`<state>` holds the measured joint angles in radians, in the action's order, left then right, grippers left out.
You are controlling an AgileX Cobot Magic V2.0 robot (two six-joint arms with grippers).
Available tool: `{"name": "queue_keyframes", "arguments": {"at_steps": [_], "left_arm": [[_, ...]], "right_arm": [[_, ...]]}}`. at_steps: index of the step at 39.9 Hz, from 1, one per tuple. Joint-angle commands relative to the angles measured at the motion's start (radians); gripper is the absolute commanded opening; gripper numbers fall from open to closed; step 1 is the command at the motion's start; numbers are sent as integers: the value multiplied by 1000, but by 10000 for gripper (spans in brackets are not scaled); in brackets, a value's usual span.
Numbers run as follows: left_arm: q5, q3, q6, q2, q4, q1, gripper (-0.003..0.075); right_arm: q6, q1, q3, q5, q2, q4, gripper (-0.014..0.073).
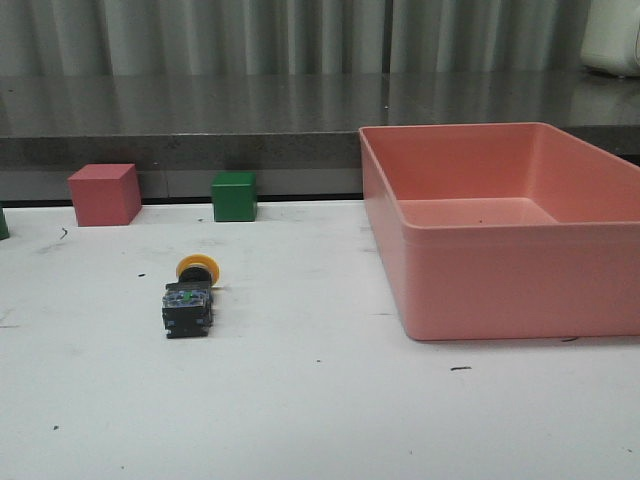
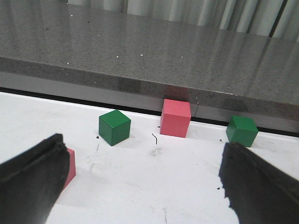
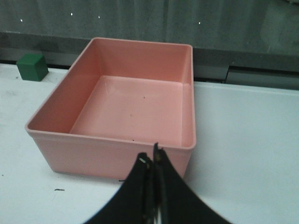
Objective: Place and stand button with both arms
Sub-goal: 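Withdraw the right gripper upward away from the button, then lower the left gripper over the button and close on its base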
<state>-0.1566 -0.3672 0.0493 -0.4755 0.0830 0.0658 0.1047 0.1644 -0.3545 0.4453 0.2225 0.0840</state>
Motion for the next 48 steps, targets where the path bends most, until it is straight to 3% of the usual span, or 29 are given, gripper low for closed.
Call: {"name": "queue_keyframes", "arguments": {"at_steps": [1, 11, 20, 28, 34, 48], "left_arm": [[90, -37, -1, -11, 7, -1, 617], [81, -82, -1, -25, 3, -9, 617], [0, -283, -12, -238, 3, -162, 617], [-177, -454, -12, -495, 1, -366, 617], [-352, -577, -12, -695, 2, -458, 617], [-671, -849, 0, -1104, 140, -489, 616]], "right_arm": [[-2, -2, -14, -100, -41, -16, -68], [-2, -2, -14, -98, -47, -25, -68], [-2, -2, -14, -95, -47, -25, -68], [-2, -2, -14, -94, -47, -25, -68], [-2, -2, -14, -94, -47, -25, -68], [-2, -2, -14, -93, -47, -25, -68]]}}
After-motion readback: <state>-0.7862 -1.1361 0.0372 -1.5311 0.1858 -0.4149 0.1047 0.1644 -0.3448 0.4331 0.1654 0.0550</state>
